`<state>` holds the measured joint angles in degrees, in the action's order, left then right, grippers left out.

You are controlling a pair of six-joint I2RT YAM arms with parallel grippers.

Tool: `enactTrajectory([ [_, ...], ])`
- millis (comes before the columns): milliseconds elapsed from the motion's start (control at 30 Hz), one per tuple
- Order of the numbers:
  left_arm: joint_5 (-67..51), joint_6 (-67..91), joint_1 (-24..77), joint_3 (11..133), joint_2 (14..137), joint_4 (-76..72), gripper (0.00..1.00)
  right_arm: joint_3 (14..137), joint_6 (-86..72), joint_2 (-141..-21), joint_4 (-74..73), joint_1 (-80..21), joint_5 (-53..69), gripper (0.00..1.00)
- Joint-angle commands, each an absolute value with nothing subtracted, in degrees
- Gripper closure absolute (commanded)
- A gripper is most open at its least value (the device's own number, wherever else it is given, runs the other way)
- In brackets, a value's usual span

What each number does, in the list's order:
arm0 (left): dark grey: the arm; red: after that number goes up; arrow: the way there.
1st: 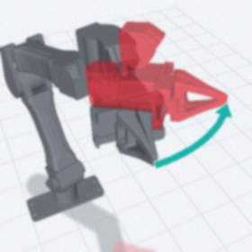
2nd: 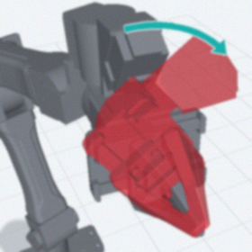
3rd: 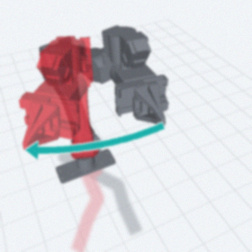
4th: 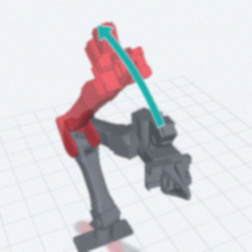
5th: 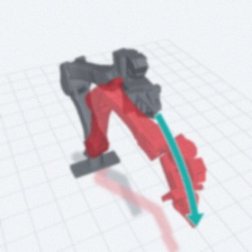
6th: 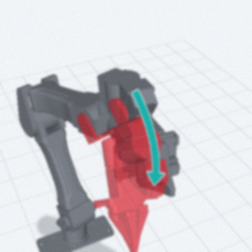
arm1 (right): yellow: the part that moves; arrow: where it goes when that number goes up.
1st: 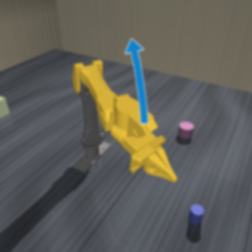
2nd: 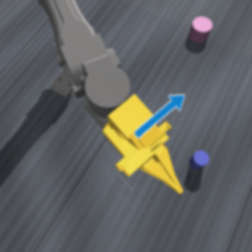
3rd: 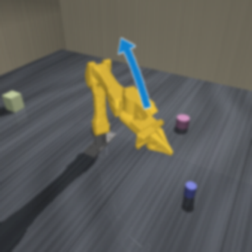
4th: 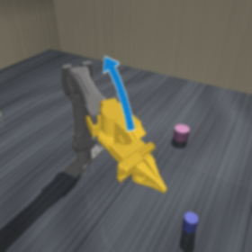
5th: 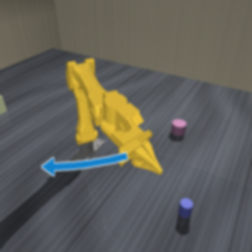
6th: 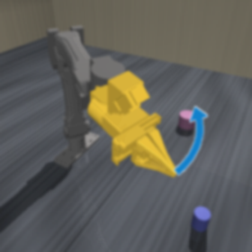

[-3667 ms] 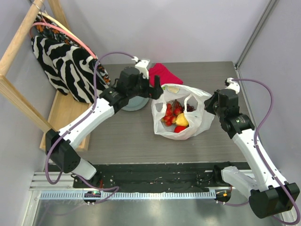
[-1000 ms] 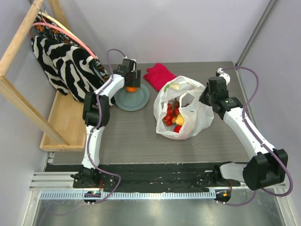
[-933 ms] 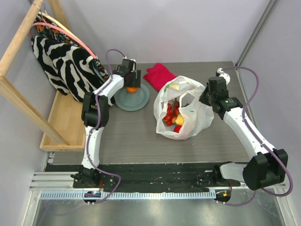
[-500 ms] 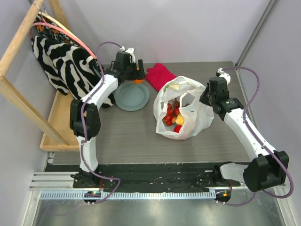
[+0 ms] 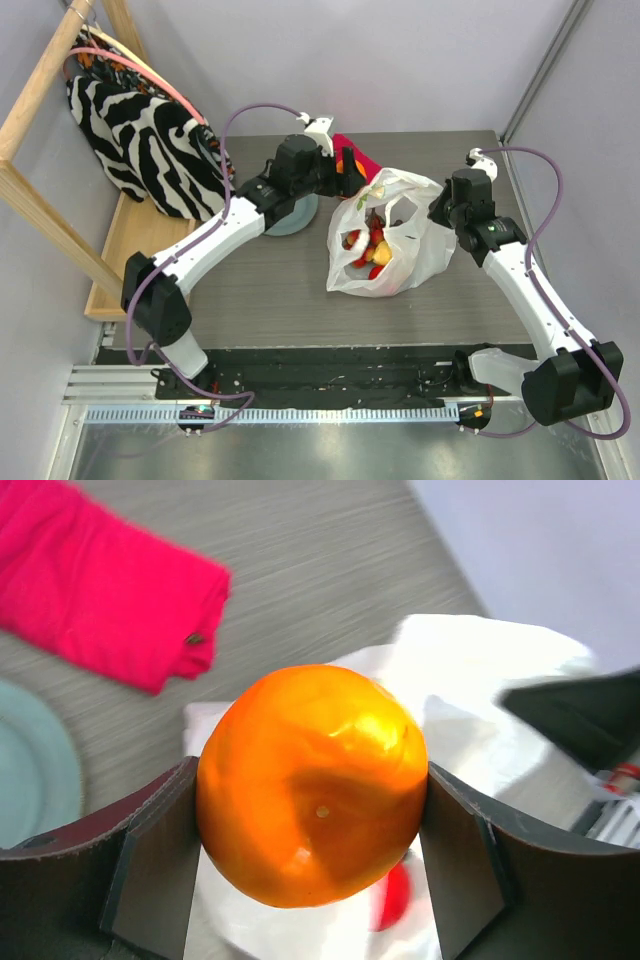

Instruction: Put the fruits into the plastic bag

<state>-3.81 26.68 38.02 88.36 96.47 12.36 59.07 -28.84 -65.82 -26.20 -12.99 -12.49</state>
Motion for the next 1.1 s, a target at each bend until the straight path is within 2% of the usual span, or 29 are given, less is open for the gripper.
enactTrajectory([
  [0,5.0,25.4,43.1,85.5,89.8,5.1,0.54,58.4,-28.8,-62.2,-24.0,-12.9,-12.2,0.99],
  [167,6.0,23.6,48.5,82.5,86.4,3.8,0.53,57.0,-28.8,-59.9,-24.5,-12.9,-10.9,0.99],
  [367,-2.6,23.9,51.6,81.4,88.5,4.4,0.51,54.7,-29.0,-56.9,-24.9,-12.9,-10.5,0.99],
  [533,-11.2,25.4,52.0,85.4,95.0,7.6,0.51,54.9,-28.8,-55.7,-25.4,-12.9,-11.2,0.99],
  [800,-3.9,19.9,51.7,90.3,102.3,17.6,0.52,55.0,-28.2,-53.2,-26.3,-12.8,-14.4,0.99],
  [1067,3.7,20.3,49.7,86.7,102.3,18.3,0.51,54.9,-27.2,-52.5,-27.8,-12.9,-15.8,0.99],
])
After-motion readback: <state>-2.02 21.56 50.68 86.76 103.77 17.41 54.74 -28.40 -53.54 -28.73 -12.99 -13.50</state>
